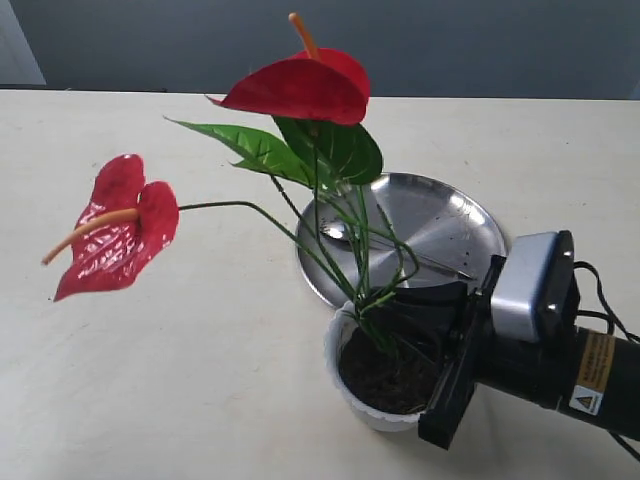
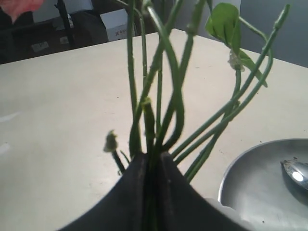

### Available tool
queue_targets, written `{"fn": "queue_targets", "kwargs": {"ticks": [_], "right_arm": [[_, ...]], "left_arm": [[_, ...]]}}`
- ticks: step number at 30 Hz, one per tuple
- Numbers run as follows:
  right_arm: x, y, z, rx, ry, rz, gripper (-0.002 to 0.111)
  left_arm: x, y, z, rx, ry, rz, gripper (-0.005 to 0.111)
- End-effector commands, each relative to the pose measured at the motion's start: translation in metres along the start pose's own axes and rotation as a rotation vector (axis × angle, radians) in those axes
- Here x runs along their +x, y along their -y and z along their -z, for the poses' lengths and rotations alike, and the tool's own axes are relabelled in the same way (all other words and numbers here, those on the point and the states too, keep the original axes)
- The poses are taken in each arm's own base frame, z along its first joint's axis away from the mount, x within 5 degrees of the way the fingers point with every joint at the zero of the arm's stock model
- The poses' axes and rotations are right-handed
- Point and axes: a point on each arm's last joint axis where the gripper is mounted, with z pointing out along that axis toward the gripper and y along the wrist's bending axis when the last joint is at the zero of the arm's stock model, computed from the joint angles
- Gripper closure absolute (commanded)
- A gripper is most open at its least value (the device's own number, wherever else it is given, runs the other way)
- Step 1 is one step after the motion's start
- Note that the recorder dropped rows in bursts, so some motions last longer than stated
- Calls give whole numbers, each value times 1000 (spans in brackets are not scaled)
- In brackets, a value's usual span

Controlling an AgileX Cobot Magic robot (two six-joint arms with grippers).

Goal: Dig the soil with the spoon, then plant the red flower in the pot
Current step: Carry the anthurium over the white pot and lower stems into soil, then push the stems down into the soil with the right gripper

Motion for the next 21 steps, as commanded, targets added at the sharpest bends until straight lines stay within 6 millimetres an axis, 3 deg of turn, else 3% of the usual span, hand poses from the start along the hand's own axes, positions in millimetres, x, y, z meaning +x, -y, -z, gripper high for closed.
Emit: {"fn": "queue_targets", "kwargs": {"ticks": [1, 21], "right_arm": [[4, 5, -10, 27, -8, 3, 109], [33, 11, -16, 50, -131, -30, 109]], "left_arm": [[-1, 0, 0, 6, 6, -1, 106], [-1, 0, 0, 6, 6, -1, 106]]}}
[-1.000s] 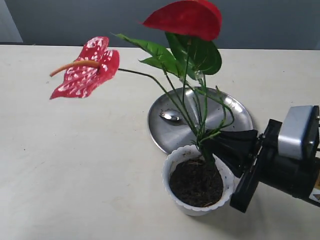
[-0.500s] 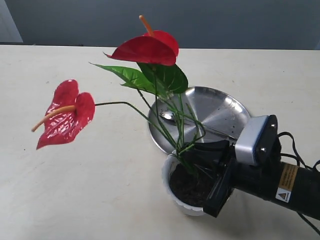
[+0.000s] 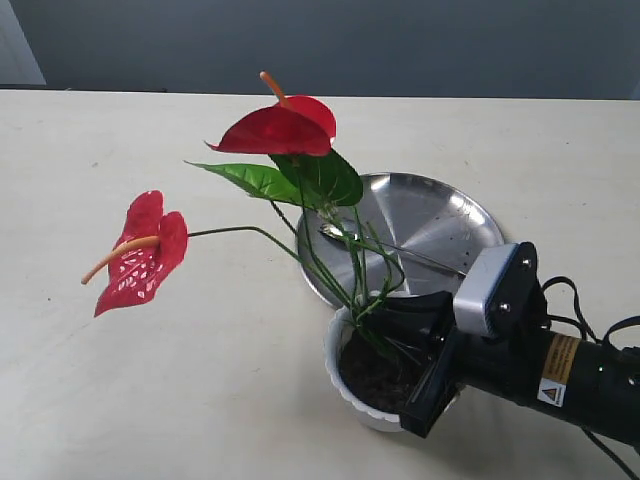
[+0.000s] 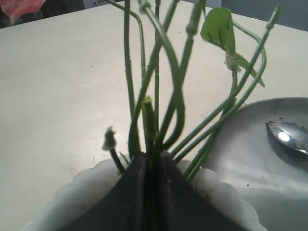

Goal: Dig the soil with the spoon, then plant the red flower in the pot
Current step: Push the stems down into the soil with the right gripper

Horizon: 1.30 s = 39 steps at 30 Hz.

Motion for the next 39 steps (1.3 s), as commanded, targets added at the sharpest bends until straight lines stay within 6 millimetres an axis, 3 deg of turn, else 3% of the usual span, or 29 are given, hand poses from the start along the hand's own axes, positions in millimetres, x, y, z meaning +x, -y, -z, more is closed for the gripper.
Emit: {"fn": "queue_targets", "kwargs": {"ticks": [1, 29, 35, 39], "right_arm": [[5, 0, -1, -4, -31, 1, 109], [7, -2, 0, -16, -57, -58, 109], [11, -1, 0, -9, -96, -58, 83], [11, -1, 0, -9, -96, -60, 79]], "left_arm": [[-1, 0, 0, 6, 6, -1, 106], [-1, 0, 0, 6, 6, -5, 106], [-1, 0, 0, 6, 6, -5, 106], [-1, 0, 0, 6, 6, -5, 106]]}}
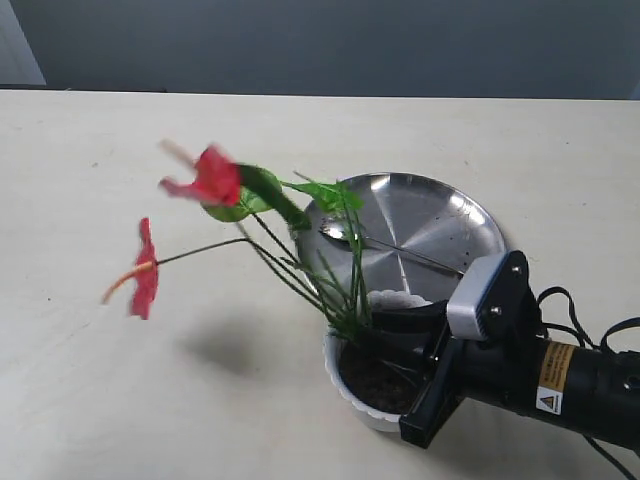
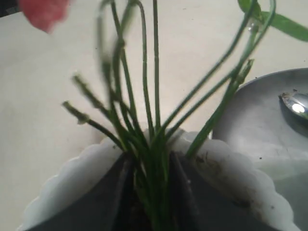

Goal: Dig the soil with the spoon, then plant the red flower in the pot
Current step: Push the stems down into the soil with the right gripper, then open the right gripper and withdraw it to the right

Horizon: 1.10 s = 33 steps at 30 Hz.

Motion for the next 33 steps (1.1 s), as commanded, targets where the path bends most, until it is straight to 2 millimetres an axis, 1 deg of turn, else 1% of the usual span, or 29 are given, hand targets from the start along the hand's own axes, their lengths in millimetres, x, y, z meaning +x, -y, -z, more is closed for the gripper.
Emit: {"fn": "queue_targets", "kwargs": {"ticks": [1, 13, 18, 24, 28, 29, 31, 33], "right_arm": [[3, 0, 0, 4, -29, -8, 79], [1, 1, 0, 11, -3, -16, 79], [-1, 4, 1, 51, 13, -28, 79], [-16, 6, 7, 98, 70, -8, 79], [-30, 6, 16, 145, 109, 15, 80], [-35, 6, 19, 157, 125, 24, 81], [-45, 6, 26, 200, 164, 9, 90], [-57, 9, 37, 284, 215, -40, 108]], "left_arm": [[-1, 0, 0, 6, 6, 1, 106], [-1, 0, 0, 6, 6, -1, 106], [-1, 0, 0, 6, 6, -1, 106], [-1, 0, 0, 6, 6, -1, 106], [-1, 0, 0, 6, 6, -1, 106], [-1, 0, 0, 6, 6, -1, 106], [-1, 0, 0, 6, 6, -1, 106], [-1, 0, 0, 5, 6, -6, 106]]}}
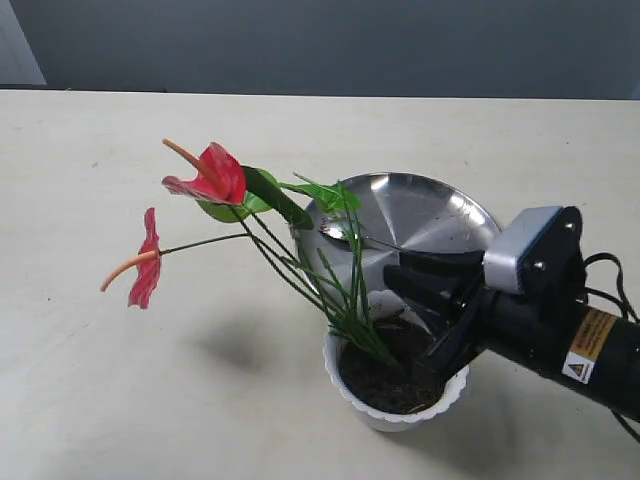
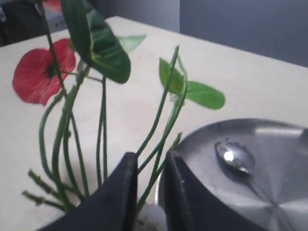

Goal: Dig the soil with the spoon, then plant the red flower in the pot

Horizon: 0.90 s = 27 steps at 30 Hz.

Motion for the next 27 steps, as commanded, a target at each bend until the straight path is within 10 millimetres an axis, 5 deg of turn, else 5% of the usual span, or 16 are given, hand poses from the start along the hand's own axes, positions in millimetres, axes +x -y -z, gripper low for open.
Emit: {"fn": "queue_targets", "kwargs": {"ticks": [1, 3, 8, 16, 23, 27], "right_arm": [[-26, 10, 18, 168, 101, -87, 108], [-40, 14, 29, 249, 118, -133, 109], [-77, 14, 51, 353, -188, -158, 109], [-157, -5, 104, 321, 210, -180, 109], [-180, -18, 139, 284, 481, -117, 109], [-173, -23, 153, 308, 415, -71, 109]], "left_arm": [[-1, 0, 0, 2, 8, -20, 106], [-1, 0, 0, -4, 8, -42, 106], [-1, -1, 0, -5, 6, -48, 106], [-1, -1, 0, -5, 6, -48, 106], [-1, -1, 0, -5, 6, -48, 106], [-1, -1, 0, -5, 6, -48, 106]]}}
